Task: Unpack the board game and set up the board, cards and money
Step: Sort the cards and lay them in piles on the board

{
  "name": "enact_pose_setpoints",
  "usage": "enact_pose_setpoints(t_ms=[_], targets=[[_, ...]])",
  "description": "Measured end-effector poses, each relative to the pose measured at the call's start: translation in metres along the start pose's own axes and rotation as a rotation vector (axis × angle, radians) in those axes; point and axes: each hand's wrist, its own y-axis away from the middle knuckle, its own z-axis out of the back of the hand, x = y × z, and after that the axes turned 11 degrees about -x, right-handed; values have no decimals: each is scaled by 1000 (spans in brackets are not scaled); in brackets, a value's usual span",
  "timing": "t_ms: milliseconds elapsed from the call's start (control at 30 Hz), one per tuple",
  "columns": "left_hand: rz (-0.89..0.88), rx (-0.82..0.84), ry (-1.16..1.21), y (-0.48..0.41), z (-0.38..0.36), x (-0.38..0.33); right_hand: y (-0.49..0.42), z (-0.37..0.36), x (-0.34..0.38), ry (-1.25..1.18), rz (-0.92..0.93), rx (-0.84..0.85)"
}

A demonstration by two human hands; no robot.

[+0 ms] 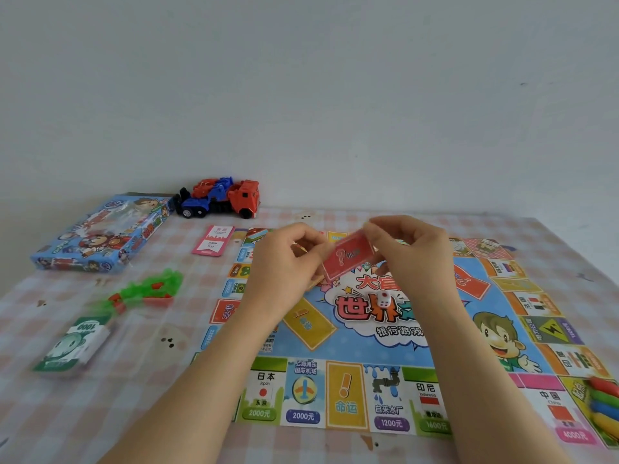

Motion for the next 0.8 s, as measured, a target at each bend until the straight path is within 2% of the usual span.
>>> enact_pose_setpoints(t_ms=[67,133,300,433,533,633,800], targets=[[178,-42,182,-5,3,0,-1,1,1,-73,-99,3],[322,-48,316,-7,5,1,-1,2,2,-119,-178,78],[463,-42,459,-8,3,2,1,1,4,-178,-231,216],[455,-14,417,-8,3,2,1,1,5,-223,-247,224],[419,7,295,-7,4,2,0,2,4,-229,-234,214],[358,6,212,-8,7,3,0,4,4,-198,-204,223],[251,5,214,-8,8,-2,2,2,5,-93,-95,300]])
